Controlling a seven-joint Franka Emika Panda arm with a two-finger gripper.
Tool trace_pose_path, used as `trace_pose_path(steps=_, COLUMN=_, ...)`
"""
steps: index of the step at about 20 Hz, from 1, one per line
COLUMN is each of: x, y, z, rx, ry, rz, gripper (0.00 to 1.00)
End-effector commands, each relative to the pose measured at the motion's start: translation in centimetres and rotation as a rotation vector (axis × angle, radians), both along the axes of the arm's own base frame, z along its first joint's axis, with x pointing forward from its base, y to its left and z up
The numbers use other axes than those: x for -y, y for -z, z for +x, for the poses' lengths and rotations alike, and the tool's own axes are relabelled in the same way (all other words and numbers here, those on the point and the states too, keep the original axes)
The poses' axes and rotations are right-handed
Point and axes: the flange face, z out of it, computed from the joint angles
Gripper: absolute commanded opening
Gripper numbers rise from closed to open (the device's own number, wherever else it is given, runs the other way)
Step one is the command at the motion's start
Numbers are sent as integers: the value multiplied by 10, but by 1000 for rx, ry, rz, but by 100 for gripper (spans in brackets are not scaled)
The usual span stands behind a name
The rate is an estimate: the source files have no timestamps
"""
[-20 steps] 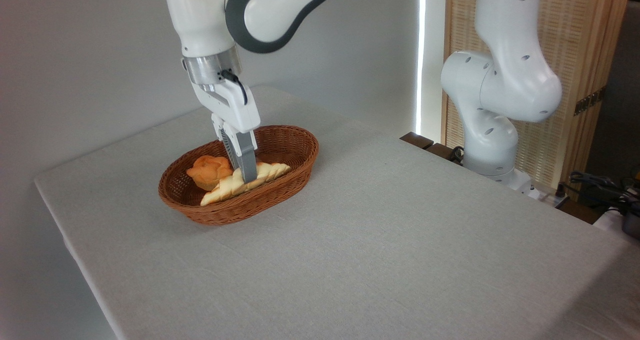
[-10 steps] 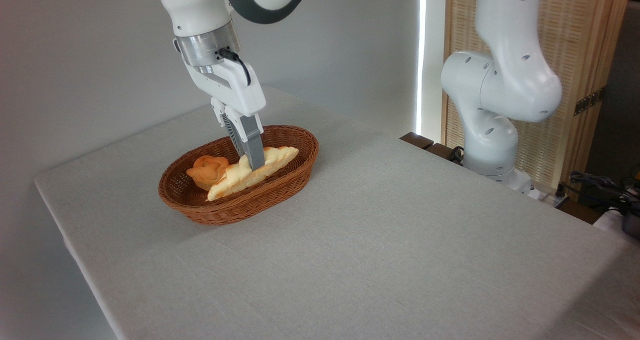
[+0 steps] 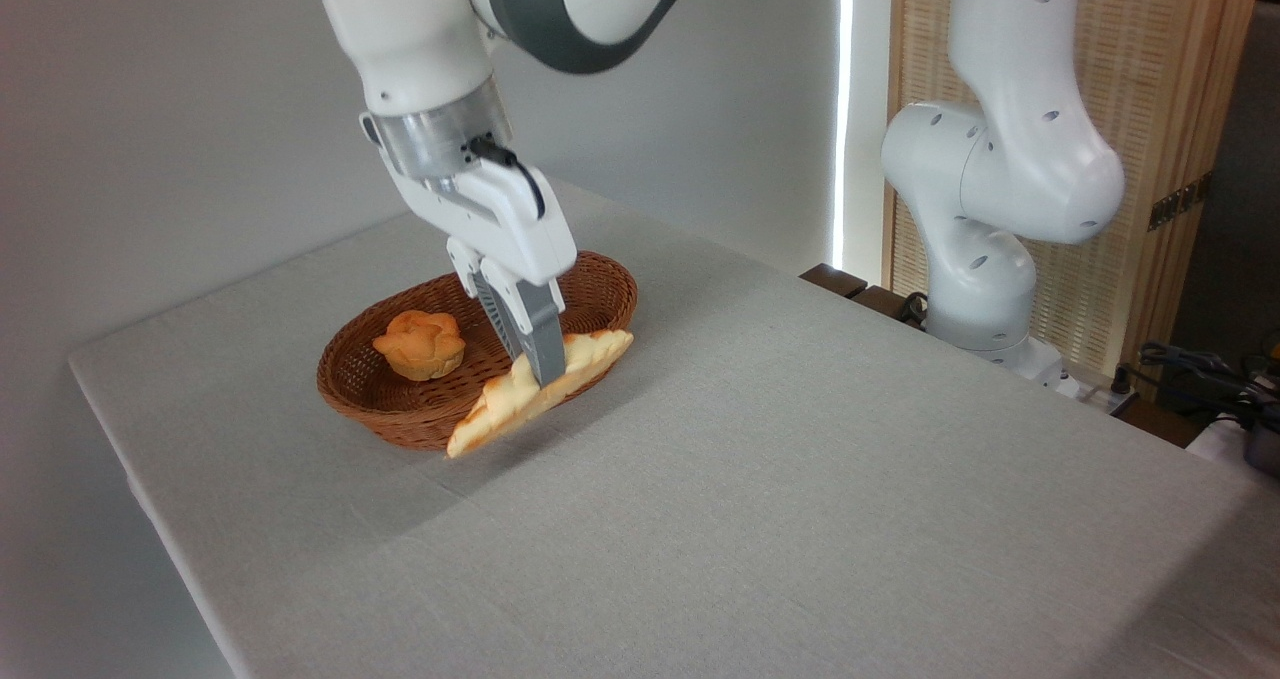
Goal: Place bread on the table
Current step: 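Lift the braided roll out over the basket rim, then release the braided roll onto the table beside the basket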
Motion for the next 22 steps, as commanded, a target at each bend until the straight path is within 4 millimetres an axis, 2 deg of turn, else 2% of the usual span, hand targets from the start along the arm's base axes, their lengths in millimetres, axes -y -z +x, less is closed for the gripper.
trace_pose_path(steps=1, x=0, y=5, z=3, rx=17, ry=11, rz=-14, gripper=70)
trace_pose_path(steps=4, x=0, y=12, z=1, rx=10, ry=10, rz=-10, gripper=92)
trace_pose_path(steps=6, x=-1, y=22, z=-1, rx=-5, ry=12, rz=-6, gripper=93)
trace_pose_path(steps=8, x=0, y=27, z=-3, rx=-13, ry=12, rz=-5, gripper=100)
trace_pose_path(steps=17, x=1, y=28, z=-4, rx=-17, ry=17, rz=-4, gripper=100)
trace_pose_path(steps=22, x=-3, y=13, z=-3, rx=8, ry=42, rz=-7, gripper=100)
